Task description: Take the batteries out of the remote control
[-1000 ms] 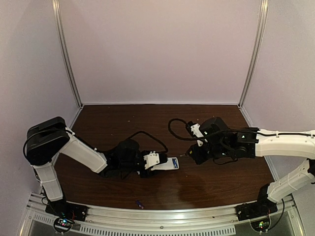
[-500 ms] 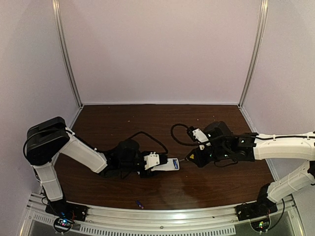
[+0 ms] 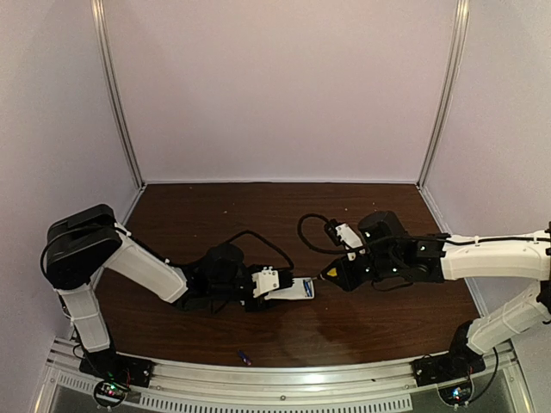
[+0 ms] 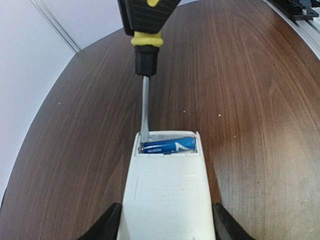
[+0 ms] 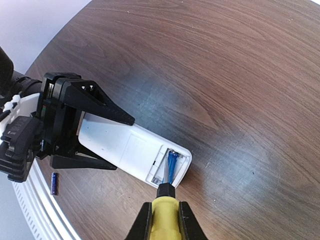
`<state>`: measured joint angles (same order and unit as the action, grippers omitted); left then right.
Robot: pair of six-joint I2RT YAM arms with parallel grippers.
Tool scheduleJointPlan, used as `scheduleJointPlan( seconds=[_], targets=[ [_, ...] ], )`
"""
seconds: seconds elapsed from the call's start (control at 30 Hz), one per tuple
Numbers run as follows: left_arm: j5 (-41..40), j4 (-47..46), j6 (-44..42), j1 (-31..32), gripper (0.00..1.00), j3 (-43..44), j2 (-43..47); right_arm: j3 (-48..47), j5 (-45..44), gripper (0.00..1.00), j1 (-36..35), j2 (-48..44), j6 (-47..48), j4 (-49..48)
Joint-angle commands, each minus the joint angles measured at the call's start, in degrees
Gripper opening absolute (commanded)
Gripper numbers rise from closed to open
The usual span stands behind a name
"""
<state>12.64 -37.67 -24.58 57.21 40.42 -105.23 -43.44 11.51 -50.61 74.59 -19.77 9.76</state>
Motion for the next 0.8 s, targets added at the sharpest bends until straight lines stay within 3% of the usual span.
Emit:
scheduleJointPlan(
  seconds=[0.0,0.27,0.77],
  targets=[
    [0.94,-3.38,-0.38,0.07,0.0,0.71,-0.15,0.81,0.06,0.0,0.42,1.63,-0.4,-1.29],
    [0.75,-3.29,-0.22,0.07,0.0,0.66,-0.24,1.23,-2.19,0.0,0.77,2.95,-0.4,-0.64],
    [4.22,-7.58,0.88,0.16,0.0,-0.65,-1.99,4.96,4.12,0.0,0.86,2.97,-2.22,-4.94]
  ],
)
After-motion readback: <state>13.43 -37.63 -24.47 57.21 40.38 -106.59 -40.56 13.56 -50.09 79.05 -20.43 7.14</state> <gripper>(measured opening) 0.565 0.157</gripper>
